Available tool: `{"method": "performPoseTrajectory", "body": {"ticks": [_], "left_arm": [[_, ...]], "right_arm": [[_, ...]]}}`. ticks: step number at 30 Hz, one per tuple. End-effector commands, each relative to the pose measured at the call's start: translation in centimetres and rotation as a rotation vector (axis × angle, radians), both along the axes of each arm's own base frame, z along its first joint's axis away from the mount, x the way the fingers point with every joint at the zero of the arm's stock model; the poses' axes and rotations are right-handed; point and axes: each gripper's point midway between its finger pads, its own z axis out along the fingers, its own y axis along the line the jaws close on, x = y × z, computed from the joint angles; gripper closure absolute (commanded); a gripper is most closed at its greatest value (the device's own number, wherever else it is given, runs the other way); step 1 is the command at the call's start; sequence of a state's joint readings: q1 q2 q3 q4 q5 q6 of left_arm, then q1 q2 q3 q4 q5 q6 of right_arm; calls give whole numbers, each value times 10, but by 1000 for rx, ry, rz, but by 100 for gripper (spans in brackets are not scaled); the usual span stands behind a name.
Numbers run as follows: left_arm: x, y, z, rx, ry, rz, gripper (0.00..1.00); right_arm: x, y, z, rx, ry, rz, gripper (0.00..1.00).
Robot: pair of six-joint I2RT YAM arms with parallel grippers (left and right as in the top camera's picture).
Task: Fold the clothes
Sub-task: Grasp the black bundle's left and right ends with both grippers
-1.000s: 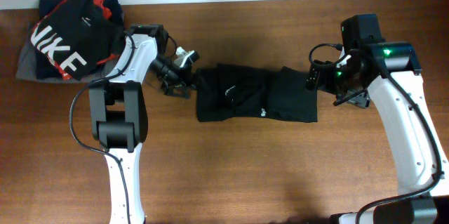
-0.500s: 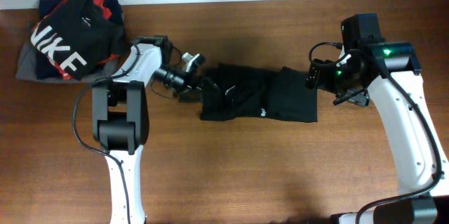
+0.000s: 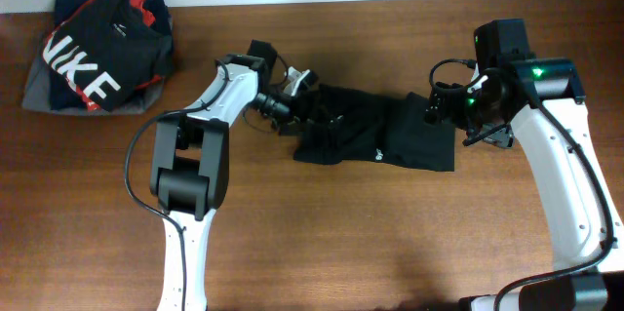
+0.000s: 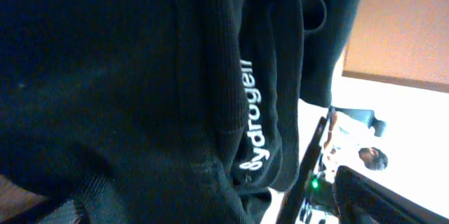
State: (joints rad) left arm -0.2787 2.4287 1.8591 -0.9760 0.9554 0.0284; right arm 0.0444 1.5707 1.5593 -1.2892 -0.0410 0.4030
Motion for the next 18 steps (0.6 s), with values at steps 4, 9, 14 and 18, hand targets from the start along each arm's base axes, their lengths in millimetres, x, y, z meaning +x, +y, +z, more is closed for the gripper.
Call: {"method": "performPoseTrajectory", "body": {"ticks": [4, 9, 14, 18], "left_arm": [[-2, 12, -67, 247, 27, 48, 1], [2, 20, -69, 265, 30, 68, 1], [16, 51, -74, 321, 39, 137, 1], [24, 74, -75, 333, 55, 186, 1]], "right_arm": [[-2, -3, -4, -21, 16, 1, 1], [0, -4, -6, -22, 19, 1, 1], [3, -5, -12, -30, 32, -1, 1], [12, -4, -16, -29, 19, -2, 1]]}}
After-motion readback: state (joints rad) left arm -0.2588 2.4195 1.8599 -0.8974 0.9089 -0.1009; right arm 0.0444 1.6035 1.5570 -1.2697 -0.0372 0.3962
